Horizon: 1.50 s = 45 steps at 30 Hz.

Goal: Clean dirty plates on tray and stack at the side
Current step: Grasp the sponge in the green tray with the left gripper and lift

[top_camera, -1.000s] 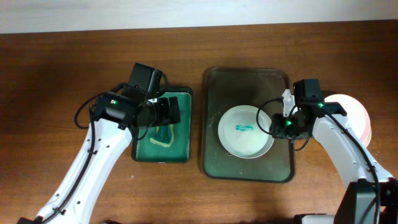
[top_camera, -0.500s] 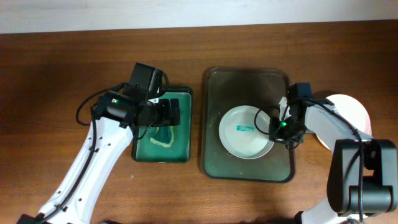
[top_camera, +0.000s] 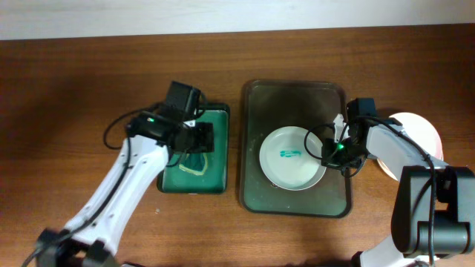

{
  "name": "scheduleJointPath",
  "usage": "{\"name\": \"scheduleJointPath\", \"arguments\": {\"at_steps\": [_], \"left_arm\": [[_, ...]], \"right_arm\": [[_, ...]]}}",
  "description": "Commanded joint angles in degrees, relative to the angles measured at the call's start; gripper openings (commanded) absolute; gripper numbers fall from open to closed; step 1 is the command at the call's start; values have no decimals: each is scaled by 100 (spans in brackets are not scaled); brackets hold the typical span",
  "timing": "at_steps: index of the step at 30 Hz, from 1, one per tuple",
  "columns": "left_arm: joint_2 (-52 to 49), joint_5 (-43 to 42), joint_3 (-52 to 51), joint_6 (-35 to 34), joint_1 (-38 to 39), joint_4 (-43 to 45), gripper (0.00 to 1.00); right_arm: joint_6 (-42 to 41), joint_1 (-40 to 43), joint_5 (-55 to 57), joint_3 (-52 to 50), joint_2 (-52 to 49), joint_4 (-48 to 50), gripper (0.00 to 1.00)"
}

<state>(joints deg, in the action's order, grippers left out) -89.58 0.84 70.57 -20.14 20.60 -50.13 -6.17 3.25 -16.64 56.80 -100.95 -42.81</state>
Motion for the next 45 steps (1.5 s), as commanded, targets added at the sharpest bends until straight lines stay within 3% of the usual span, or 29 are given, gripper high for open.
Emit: {"name": "scheduleJointPath", "arguments": {"at_steps": [1,4,6,8,12,13,14,15,16,18,25,27,29,34,35,36,37,39,42,45], "left_arm": [[-599,-7,-798,52,-15,846,78],[-1272,-7,-942,55,-15,1292,63],[-1672,-33,-942,52,-15,1322,39],[-1823,-212,-940,52,-15,1279,0],[-1657,-306,-654,50,-15,883,0],[-1554,-306,-459,52,-15,647,5],[-1464,-304,-273,52,-17,448,20],[-1375,-302,-125,55,-15,310,46],[-1305,-302,-7,55,-15,249,58],[-1261,-173,17,52,-15,304,70],[-1709,326,-330,52,-15,973,66],[-1982,304,-389,52,-15,1069,39],[-2039,304,-387,55,-15,1064,0],[-1746,195,199,52,-103,522,0],[-1679,101,354,52,-111,369,7],[-1611,7,503,50,-118,186,22],[-1530,-26,638,52,-118,-26,42],[-1484,-66,662,50,-116,-225,57],[-1486,-90,481,52,-116,-350,57],[-1508,-94,-48,50,-116,151,50]], "right_arm": [[37,15,-94,48,24,-7,4],[35,15,-94,50,24,-2,4],[35,15,-94,48,24,-7,4],[35,15,-94,48,24,-9,5],[35,15,-92,50,24,-26,5],[35,15,-92,50,24,-28,5],[35,15,-92,50,24,-33,4],[35,15,-92,48,24,-42,4],[35,15,-92,48,24,-46,5],[35,15,-92,50,24,-46,5],[33,15,-92,48,24,-46,5],[33,15,-92,48,24,-59,5],[33,15,-92,48,24,-70,4],[35,15,-92,50,24,-125,5],[35,15,-92,50,24,-133,4],[35,15,-92,48,24,-136,4],[35,15,-92,50,24,-138,4],[33,15,-92,48,24,-138,4],[35,15,-92,48,24,-138,4],[33,15,-92,48,24,-133,4]]}}
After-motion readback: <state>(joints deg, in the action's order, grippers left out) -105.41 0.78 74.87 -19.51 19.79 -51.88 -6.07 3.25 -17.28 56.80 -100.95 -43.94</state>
